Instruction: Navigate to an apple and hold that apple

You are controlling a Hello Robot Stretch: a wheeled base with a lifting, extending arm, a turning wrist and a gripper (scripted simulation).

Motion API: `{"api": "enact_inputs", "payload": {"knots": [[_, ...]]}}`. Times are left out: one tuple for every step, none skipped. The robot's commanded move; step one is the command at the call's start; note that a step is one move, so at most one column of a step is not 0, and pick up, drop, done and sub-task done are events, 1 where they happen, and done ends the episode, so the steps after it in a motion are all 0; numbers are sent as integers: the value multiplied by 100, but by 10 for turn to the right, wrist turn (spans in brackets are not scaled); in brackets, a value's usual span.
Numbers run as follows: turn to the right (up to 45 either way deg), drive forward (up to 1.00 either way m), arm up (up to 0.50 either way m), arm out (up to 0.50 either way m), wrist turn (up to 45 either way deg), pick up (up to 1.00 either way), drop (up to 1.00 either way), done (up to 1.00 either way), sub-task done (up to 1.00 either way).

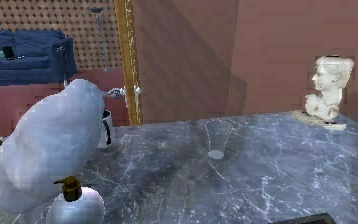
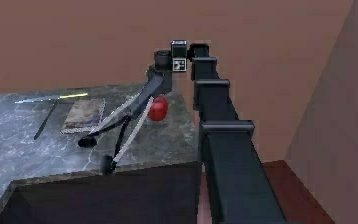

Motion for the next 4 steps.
{"api": "enact_inputs", "payload": {"knots": [[0,0,0,0,450,0,0,0,0],[0,0,0,0,450,0,0,0,0],[0,0,0,0,270,0,0,0,0],[0,0,-10,0,0,0,0,0,0]]}}
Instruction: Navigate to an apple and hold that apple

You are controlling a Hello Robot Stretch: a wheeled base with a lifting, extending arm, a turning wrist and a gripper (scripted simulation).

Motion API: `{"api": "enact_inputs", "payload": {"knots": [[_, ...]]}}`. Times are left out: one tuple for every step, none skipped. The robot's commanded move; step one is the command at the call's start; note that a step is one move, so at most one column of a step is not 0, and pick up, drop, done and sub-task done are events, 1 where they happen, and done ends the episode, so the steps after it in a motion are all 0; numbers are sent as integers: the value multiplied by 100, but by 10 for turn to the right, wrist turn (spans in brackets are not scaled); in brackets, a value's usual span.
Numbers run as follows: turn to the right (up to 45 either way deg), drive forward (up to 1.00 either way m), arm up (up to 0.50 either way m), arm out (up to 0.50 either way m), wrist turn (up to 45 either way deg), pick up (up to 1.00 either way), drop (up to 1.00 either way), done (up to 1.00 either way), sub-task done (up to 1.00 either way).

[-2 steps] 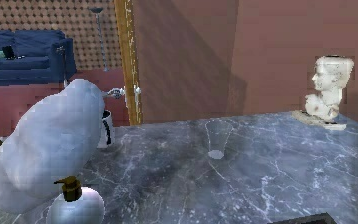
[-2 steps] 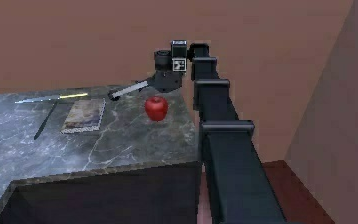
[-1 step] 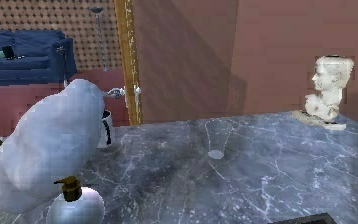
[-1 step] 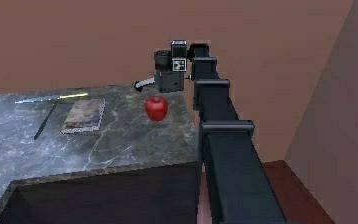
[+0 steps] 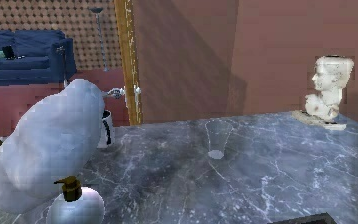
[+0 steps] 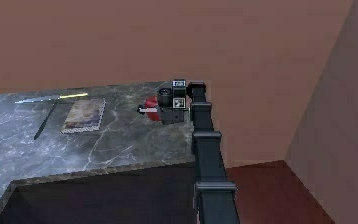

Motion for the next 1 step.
{"api": "enact_inputs", "payload": {"knots": [[0,0,0,0,0,100,0,0,0]]}}
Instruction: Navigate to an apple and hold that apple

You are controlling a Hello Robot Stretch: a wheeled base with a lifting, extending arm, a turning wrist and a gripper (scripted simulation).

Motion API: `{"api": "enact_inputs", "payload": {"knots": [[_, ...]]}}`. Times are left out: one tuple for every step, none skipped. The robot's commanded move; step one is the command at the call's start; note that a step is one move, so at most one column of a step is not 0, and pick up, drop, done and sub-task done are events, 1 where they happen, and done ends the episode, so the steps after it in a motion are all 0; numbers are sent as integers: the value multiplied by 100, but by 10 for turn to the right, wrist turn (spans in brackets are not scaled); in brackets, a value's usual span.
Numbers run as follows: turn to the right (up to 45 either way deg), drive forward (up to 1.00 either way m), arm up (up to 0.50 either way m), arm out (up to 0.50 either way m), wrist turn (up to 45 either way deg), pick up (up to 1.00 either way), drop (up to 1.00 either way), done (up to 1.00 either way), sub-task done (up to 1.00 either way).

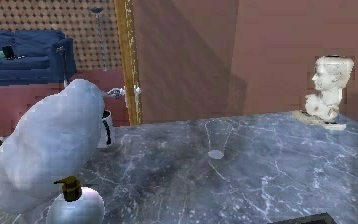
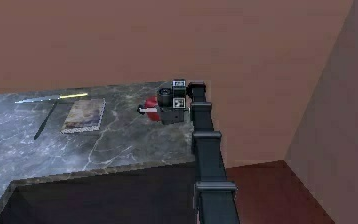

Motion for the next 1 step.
{"api": "enact_inputs", "payload": {"knots": [[0,0,10,0,0,0,0,0,0]]}}
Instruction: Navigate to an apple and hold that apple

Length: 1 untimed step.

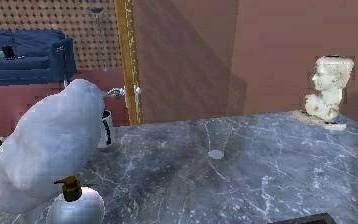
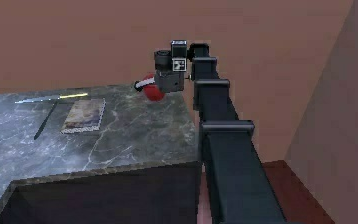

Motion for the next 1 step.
{"api": "enact_inputs", "payload": {"knots": [[0,0,0,0,0,0,0,100,0]]}}
